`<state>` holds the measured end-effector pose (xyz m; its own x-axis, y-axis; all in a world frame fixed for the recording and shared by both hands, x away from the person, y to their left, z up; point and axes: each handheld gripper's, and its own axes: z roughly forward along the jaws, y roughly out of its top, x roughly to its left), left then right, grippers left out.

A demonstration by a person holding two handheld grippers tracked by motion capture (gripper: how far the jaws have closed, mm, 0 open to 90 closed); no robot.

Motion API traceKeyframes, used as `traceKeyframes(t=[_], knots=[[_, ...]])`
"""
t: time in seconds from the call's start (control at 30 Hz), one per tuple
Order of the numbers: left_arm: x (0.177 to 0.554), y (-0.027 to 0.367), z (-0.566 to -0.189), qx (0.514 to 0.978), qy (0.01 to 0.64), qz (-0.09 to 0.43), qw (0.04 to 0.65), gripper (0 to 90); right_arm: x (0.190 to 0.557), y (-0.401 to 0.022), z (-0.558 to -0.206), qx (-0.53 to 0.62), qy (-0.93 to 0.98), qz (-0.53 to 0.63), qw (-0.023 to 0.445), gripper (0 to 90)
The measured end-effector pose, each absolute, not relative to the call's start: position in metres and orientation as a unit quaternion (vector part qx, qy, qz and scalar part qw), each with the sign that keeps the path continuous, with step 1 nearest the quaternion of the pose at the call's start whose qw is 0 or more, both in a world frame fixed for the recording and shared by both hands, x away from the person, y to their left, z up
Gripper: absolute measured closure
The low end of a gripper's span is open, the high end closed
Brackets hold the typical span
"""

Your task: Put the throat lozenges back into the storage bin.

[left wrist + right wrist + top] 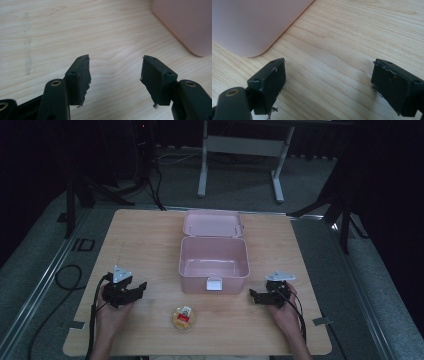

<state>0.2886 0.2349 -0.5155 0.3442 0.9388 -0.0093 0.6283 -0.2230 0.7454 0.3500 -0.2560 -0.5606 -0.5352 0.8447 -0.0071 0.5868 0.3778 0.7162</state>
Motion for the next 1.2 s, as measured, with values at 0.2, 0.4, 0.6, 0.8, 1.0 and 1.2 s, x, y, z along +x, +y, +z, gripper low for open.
traceKeyframes(t=[0.2,0.4,0.6,0.8,1.0,1.2], knots=[[0.288,0.228,-0.505,0.764,0.501,0.229,0.335,40.4,0.350,-0.256,-0.561,0.443,0.808,0.339,0.190,12.0],[0.288,0.222,-0.495,0.780,0.480,0.226,0.332,39.5,0.350,-0.256,-0.561,0.443,0.808,0.339,0.190,12.0],[0.288,0.219,-0.488,0.788,0.468,0.224,0.332,38.7,0.350,-0.256,-0.561,0.443,0.808,0.339,0.190,12.0],[0.289,0.214,-0.481,0.800,0.452,0.219,0.328,37.9,0.350,-0.256,-0.561,0.443,0.808,0.339,0.190,12.0],[0.290,0.207,-0.475,0.820,0.426,0.211,0.318,37.6,0.350,-0.256,-0.561,0.443,0.808,0.339,0.190,12.0],[0.289,0.200,-0.470,0.835,0.408,0.204,0.309,37.4,0.350,-0.256,-0.561,0.443,0.808,0.339,0.190,12.0]])
